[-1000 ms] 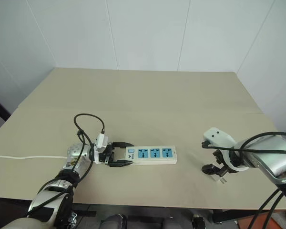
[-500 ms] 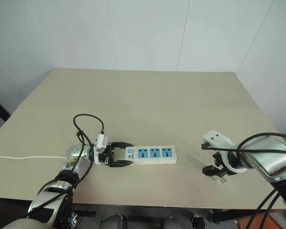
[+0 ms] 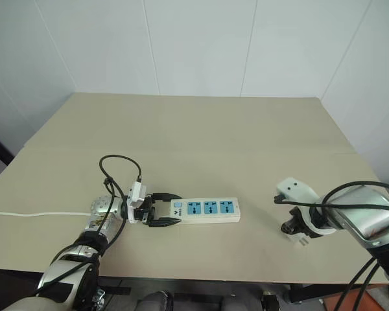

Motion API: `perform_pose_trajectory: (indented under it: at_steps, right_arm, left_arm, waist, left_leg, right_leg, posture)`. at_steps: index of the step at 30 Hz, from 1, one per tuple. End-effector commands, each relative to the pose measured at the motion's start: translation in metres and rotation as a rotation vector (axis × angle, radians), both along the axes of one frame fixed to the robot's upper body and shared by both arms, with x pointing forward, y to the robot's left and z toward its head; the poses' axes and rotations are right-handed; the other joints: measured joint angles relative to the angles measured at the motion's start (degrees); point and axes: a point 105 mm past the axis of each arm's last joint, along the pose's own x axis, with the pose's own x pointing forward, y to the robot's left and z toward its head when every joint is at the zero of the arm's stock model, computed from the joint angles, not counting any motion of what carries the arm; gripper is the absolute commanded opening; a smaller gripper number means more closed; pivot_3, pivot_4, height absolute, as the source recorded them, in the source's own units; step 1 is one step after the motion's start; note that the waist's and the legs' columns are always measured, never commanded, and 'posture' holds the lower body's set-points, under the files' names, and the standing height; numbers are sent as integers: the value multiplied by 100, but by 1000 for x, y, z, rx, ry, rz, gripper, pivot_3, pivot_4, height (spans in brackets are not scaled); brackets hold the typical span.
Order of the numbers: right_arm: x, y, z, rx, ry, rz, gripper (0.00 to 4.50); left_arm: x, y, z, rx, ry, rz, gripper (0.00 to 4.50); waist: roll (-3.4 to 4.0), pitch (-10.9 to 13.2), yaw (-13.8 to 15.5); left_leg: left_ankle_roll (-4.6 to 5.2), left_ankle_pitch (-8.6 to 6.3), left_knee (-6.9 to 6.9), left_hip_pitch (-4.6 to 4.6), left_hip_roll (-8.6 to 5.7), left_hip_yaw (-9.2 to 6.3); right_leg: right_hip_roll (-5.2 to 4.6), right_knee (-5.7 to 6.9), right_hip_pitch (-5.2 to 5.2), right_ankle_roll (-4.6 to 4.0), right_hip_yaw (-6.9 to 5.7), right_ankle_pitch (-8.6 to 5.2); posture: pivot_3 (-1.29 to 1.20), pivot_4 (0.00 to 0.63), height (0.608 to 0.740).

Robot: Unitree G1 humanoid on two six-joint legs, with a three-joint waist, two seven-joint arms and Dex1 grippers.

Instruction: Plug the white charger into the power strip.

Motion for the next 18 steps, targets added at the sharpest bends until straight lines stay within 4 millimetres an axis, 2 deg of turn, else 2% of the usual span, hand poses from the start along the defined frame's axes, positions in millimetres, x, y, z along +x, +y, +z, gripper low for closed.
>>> perform_pose_trajectory:
  at_steps: [1, 4, 7, 13, 15, 18]
  right_arm:
    - [14, 20, 52, 61, -218, 152, 1098]
    - [16, 47, 91, 242, -453, 401, 1098]
    - [17, 57, 102, 390, -609, 566, 1098]
    - [33, 81, 93, 693, -735, 713, 1098]
    - [43, 87, 84, 726, -733, 713, 1098]
    - [55, 100, 70, 883, -691, 699, 1098]
  left_arm:
    - [-2, 0, -5, 17, 26, -2, 3221]
    - [0, 1, -2, 18, 28, -4, 3221]
    - [3, 5, 3, 2, 42, 17, 3221]
    - [4, 11, -1, 27, 69, 42, 3221]
    - [5, 12, -2, 33, 59, 55, 3221]
    - [3, 11, -3, 26, 57, 58, 3221]
  waist:
    - [0, 0, -8]
    - [-1, 0, -1]
    - [-13, -5, -5]
    - [-20, -8, -112]
    - [-20, -8, -119]
    - [-19, -9, -105]
  left_leg:
    - [0, 0, 0, 0, 0, 0]
    - [0, 0, -2, -1, 0, -1]
    - [0, 0, -2, 1, 1, -4]
    - [1, 1, 4, 14, 1, -3]
    - [1, 1, 3, 17, 0, -3]
    - [1, 1, 2, 18, 1, -3]
  right_leg:
    - [1, 0, 0, 1, 0, 0]
    - [1, -4, 3, 3, -2, -2]
    - [3, -9, 9, 14, -6, -6]
    - [6, 4, 15, 17, 2, -1]
    - [6, 8, 14, 11, 3, 2]
    - [8, 10, 15, 8, 3, 4]
  posture:
    - [0, 150, 740]
    - [0, 150, 740]
    - [0, 150, 740]
    - [0, 150, 740]
    - [0, 150, 740]
    - [0, 150, 740]
